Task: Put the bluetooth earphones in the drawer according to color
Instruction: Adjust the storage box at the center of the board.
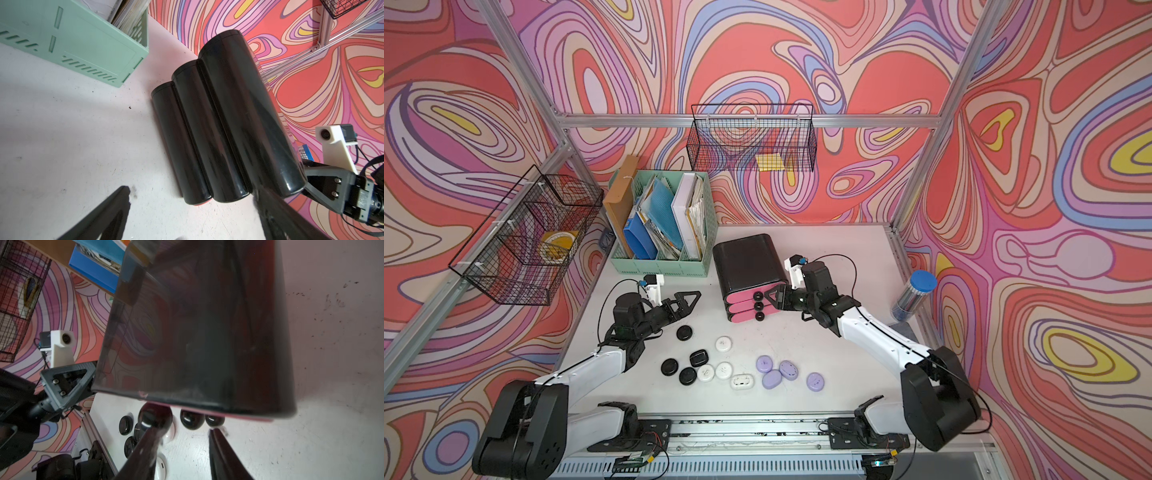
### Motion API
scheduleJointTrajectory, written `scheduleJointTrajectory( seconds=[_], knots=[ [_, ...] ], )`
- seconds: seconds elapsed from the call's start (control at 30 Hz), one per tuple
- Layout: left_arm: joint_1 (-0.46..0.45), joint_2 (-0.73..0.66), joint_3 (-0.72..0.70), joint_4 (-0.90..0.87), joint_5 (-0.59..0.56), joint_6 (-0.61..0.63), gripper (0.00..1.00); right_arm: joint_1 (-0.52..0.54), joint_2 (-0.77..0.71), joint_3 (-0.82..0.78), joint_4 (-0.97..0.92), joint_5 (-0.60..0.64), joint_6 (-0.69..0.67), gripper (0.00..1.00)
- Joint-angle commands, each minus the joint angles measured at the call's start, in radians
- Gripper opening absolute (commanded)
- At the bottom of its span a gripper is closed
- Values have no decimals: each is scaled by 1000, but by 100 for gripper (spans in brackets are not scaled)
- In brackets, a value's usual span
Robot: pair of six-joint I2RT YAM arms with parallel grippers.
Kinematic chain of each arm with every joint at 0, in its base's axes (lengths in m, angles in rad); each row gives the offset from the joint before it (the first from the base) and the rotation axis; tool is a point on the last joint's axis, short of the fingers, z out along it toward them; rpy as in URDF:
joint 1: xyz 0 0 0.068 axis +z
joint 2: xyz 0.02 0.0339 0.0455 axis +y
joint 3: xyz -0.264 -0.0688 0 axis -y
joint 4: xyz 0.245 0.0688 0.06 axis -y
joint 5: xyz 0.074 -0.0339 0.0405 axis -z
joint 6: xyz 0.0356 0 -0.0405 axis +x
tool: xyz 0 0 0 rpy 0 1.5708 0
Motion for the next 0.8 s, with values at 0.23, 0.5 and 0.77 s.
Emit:
scheduleJointTrajectory(
  seconds=[0.23, 0.5, 0.77],
  knots=[
    [-16, -71, 19, -58, -12, 2, 99, 1, 183, 191, 51, 111, 41, 42],
    [-44, -66, 21, -75, -45, 23, 99, 10, 131, 165, 36, 105, 13, 41],
    [-45, -40, 24, -68, -48, 25, 99, 65, 101, 130, 31, 46, -3, 40]
  ],
)
